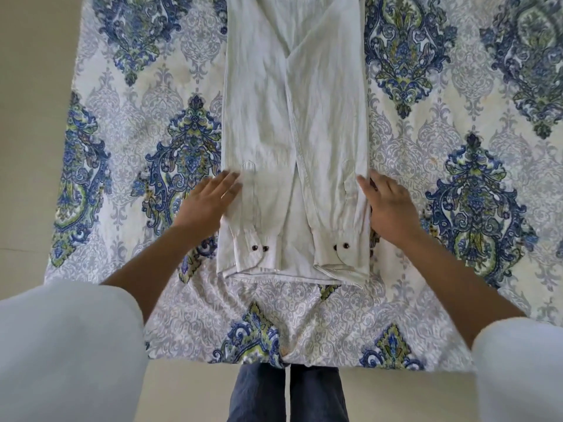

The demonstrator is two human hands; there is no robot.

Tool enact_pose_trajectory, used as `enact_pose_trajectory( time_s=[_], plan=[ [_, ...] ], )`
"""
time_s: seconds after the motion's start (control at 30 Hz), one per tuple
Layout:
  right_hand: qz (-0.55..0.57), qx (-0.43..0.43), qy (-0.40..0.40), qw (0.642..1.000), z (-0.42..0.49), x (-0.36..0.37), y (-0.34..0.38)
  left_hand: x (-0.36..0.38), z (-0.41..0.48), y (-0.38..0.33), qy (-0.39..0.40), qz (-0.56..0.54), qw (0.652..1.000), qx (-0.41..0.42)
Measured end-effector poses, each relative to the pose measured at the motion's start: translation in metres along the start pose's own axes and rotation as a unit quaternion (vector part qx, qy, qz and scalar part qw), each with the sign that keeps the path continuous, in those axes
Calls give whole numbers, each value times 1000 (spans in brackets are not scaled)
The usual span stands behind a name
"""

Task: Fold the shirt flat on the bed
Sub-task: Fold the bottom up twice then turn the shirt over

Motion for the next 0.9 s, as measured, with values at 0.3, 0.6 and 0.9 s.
enact_pose_trajectory(
  time_s=[0.3, 0.6, 0.9],
  plan=[
    [-248, -274, 9, 929, 12, 33, -2, 18, 26, 18, 14, 155, 967, 200],
    [-182, -306, -19, 934, 33, 37, 13, 14, 47, 11, 42, 111, 969, 215],
    [-154, -341, 29, 927, 37, 30, 12, 6, 50, 3, 122, 70, 967, 213]
  ],
)
Point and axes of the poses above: each hand's wrist, its own z-axis towards the middle knuckle, its own x-axis out of the palm, y = z × x, the point moved 6 cm from there along z, towards the middle knuckle, and after that the axes turned 6 degrees about -z, right-handed, at the moved point
